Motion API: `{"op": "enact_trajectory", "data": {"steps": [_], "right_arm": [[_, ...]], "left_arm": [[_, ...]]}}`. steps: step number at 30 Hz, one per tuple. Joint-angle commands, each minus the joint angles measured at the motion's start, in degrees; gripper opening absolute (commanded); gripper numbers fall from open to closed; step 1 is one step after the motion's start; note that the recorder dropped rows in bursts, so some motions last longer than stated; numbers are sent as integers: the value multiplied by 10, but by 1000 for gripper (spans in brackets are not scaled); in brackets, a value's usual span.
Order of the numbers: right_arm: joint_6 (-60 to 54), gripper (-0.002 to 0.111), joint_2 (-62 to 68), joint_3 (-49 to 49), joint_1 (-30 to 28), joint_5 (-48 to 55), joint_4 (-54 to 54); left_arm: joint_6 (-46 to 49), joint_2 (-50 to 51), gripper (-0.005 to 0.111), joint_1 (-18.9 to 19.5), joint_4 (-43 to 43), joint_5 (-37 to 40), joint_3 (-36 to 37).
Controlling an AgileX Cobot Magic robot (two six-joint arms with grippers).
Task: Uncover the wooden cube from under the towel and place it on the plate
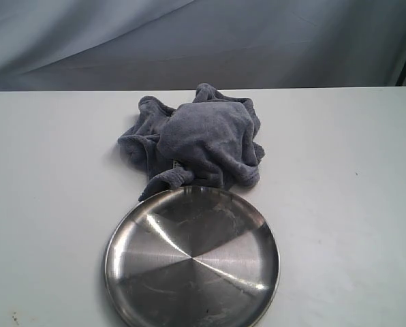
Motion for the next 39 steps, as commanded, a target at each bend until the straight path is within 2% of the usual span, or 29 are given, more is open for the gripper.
{"op": "enact_trajectory", "data": {"steps": [1, 15, 27, 31, 33, 39], "right_arm": [[0, 0, -2, 2, 0, 0, 1], [0, 0, -2, 2, 0, -3, -6], [0, 0, -2, 2, 0, -47, -7], [0, 0, -2, 2, 0, -102, -7], [0, 0, -2, 2, 0, -150, 30], [0, 0, -2, 2, 0, -251, 277]], "left_arm": [[0, -1, 0, 2, 0, -6, 3], [0, -1, 0, 2, 0, -6, 3], [0, -1, 0, 2, 0, -6, 3], [0, -1, 0, 2, 0, -6, 3], [0, -1, 0, 2, 0, -6, 3], [0, -1, 0, 2, 0, -6, 3]]}}
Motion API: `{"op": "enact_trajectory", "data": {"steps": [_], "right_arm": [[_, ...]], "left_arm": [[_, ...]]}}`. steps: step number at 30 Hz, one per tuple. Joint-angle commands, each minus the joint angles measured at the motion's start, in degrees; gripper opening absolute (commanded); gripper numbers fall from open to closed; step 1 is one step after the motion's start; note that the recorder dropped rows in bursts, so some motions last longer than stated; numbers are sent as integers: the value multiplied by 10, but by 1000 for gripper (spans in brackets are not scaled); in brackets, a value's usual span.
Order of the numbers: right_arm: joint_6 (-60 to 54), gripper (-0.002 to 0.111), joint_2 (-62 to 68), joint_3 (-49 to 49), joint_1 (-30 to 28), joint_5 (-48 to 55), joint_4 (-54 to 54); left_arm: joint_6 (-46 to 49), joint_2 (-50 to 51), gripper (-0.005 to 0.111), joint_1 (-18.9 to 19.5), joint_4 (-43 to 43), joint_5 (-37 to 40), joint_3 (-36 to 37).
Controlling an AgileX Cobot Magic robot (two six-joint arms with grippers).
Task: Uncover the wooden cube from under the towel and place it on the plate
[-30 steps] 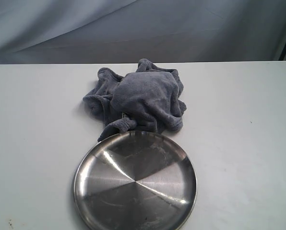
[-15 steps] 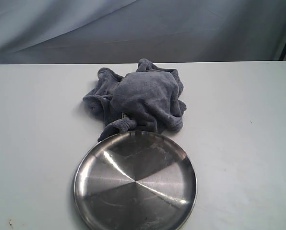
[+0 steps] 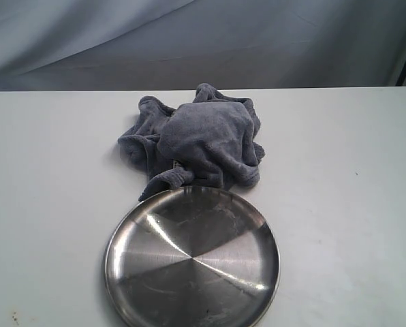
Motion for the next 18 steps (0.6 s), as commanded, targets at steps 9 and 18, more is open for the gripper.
{"op": "enact_trajectory", "data": {"steps": [9, 18], "right_arm": [[-1, 0, -2, -91, 0, 14, 172], [-164, 0, 138, -276, 0, 259, 131]], "left_arm": [[0, -1, 0, 2, 0, -6, 3], [0, -1, 0, 2, 0, -6, 3]]}}
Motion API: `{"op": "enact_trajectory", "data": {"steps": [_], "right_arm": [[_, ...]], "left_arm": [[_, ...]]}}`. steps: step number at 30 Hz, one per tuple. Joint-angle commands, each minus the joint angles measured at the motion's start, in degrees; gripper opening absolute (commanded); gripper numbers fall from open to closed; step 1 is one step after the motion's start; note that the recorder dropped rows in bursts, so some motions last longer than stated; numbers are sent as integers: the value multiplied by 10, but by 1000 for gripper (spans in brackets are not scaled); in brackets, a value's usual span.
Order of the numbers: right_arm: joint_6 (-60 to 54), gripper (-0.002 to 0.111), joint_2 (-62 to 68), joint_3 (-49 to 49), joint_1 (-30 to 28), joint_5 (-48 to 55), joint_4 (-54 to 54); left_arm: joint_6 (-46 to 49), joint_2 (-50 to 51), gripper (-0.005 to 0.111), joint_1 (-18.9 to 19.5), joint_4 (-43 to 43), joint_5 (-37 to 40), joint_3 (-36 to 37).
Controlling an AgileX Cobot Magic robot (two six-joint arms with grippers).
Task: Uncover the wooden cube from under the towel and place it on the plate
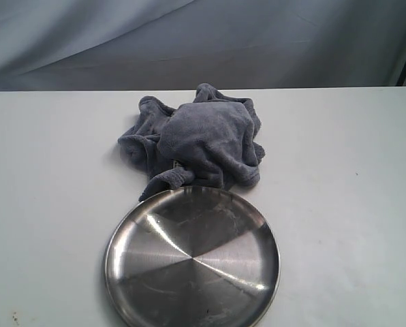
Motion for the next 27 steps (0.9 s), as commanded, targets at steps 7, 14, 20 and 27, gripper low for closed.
{"op": "enact_trajectory", "data": {"steps": [7, 14, 20, 27], "right_arm": [[-117, 0, 172, -126, 3, 113, 19], [-216, 0, 273, -169, 55, 134, 90], [-216, 0, 391, -236, 97, 185, 88], [-264, 0, 519, -296, 143, 184, 88]], "left_arm": [[0, -1, 0, 2, 0, -6, 3], [0, -1, 0, 2, 0, -6, 3], [0, -1, 0, 2, 0, -6, 3], [0, -1, 0, 2, 0, -6, 3]]}}
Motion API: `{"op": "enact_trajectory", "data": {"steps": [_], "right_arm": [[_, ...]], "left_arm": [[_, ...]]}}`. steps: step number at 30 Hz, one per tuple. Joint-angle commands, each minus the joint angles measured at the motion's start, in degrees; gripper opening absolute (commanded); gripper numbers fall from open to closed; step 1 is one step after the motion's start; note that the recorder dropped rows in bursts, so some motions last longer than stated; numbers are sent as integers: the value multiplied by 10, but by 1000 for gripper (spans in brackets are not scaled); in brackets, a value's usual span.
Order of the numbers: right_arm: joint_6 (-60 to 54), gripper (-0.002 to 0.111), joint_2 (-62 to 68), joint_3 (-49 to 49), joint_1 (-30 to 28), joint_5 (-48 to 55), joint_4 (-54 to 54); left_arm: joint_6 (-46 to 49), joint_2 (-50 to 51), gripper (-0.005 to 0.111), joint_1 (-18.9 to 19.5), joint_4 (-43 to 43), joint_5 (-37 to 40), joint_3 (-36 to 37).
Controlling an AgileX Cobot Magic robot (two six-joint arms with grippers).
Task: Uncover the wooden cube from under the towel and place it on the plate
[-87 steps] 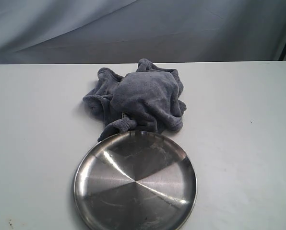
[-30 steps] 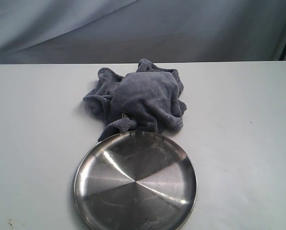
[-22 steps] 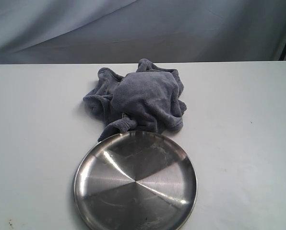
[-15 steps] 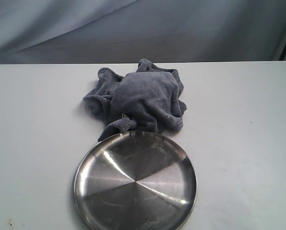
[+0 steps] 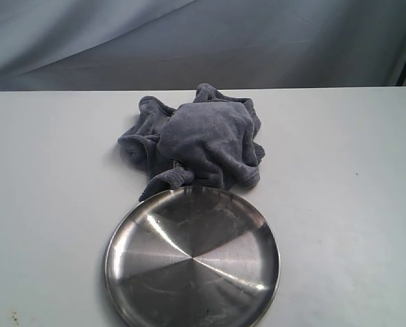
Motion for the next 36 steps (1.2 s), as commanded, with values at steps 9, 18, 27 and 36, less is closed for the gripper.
{"op": "enact_trajectory", "data": {"steps": [9, 18, 27, 36], "right_arm": [[-42, 0, 215, -108, 59, 2, 3], [-25, 0, 373, -209, 60, 15, 4], [-17, 0, 515, -252, 60, 5, 70], [-17, 0, 606, -252, 60, -23, 169]], "left_arm": [[0, -1, 0, 2, 0, -6, 3], [0, -1, 0, 2, 0, -6, 3], [0, -1, 0, 2, 0, -6, 3], [0, -1, 0, 2, 0, -6, 3]]}}
